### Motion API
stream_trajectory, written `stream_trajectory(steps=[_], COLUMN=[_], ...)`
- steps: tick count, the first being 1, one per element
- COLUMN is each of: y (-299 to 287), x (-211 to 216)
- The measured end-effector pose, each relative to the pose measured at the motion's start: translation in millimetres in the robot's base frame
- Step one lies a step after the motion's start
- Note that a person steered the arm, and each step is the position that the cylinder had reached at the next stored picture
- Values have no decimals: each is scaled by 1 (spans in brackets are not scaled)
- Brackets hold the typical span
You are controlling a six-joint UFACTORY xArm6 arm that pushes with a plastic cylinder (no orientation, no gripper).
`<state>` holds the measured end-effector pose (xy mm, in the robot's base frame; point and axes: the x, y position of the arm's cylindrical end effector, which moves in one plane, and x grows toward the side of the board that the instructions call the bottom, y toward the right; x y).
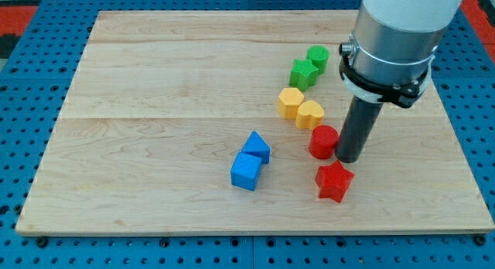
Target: Push the green star diagonally to the top left of the green circle
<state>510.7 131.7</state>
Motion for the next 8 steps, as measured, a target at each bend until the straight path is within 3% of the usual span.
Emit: stream_trajectory(steps=[3, 5, 8], y=[7, -8, -33], x=[-35, -90, -106])
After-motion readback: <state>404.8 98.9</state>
